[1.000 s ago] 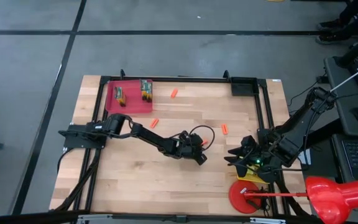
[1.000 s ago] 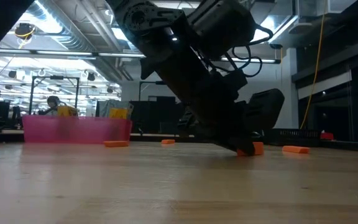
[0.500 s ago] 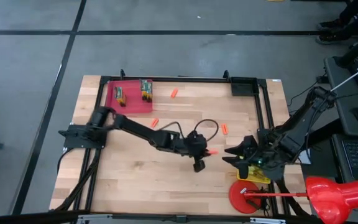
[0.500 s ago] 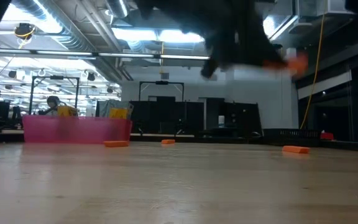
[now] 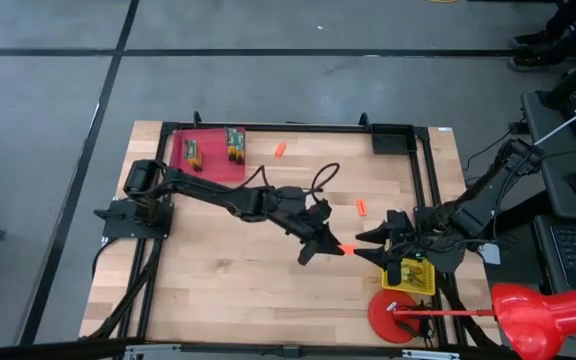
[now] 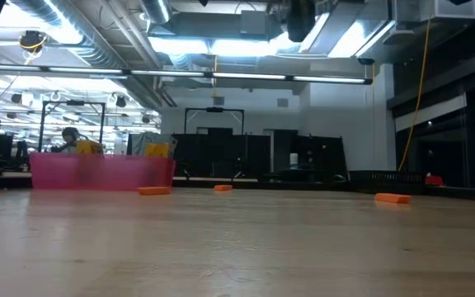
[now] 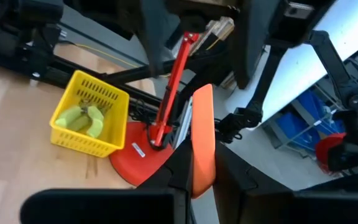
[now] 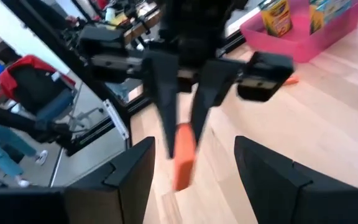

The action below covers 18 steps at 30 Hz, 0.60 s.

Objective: Pick & Place School Supplies
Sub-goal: Put the orange eraser into the black bin

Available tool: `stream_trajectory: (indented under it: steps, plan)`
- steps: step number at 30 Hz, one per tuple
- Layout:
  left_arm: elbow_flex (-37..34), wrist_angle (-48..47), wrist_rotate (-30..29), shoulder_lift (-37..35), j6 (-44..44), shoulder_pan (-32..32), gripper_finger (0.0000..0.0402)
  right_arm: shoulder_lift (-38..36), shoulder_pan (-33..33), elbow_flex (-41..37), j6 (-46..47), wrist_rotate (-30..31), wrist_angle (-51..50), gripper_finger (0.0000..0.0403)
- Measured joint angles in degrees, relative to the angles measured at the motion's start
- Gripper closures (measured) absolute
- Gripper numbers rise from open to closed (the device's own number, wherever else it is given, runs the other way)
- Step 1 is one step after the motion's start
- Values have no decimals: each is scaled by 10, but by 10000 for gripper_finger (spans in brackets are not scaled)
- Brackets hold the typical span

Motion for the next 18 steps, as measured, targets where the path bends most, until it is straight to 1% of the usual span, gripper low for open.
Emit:
stream_trajectory:
  steps: [4, 9, 14, 18]
  plan:
    - [0, 3, -4, -2, -6, -3, 373, 0, -6, 0, 0, 8, 1, 178]
    - [0, 12, -15, -3, -9, -4, 373, 10, -17, 0, 0, -19, 11, 178]
    - [0, 33, -19, -3, -13, -2, 373, 17, -20, 0, 0, -25, 17, 179]
    - [0, 33, -26, -3, -13, 0, 373, 17, -20, 0, 0, -24, 19, 198]
